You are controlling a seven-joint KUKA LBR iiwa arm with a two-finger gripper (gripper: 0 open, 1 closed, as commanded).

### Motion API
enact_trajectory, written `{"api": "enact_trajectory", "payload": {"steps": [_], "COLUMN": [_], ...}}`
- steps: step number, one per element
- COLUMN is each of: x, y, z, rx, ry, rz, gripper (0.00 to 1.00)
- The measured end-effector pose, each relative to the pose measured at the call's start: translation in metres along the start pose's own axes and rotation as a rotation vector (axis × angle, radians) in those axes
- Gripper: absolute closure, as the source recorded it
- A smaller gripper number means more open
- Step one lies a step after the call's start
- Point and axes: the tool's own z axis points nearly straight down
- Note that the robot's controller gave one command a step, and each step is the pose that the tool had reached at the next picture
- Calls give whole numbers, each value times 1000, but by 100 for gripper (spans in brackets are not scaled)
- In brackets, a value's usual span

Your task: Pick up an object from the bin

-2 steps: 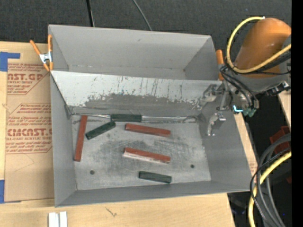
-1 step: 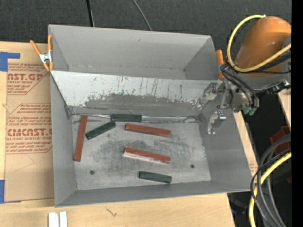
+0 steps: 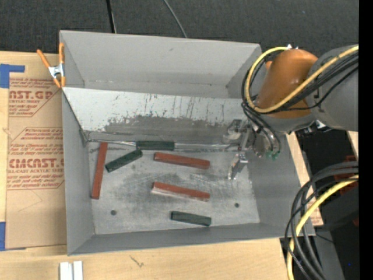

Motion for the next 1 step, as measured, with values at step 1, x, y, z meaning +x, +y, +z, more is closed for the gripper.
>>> {"api": "enact_trajectory", "payload": {"steps": [1], "x": [2], "y": [34], "z": [-10], "rx": [0], "ry": [7], "rz": [104], "gripper": [0]}}
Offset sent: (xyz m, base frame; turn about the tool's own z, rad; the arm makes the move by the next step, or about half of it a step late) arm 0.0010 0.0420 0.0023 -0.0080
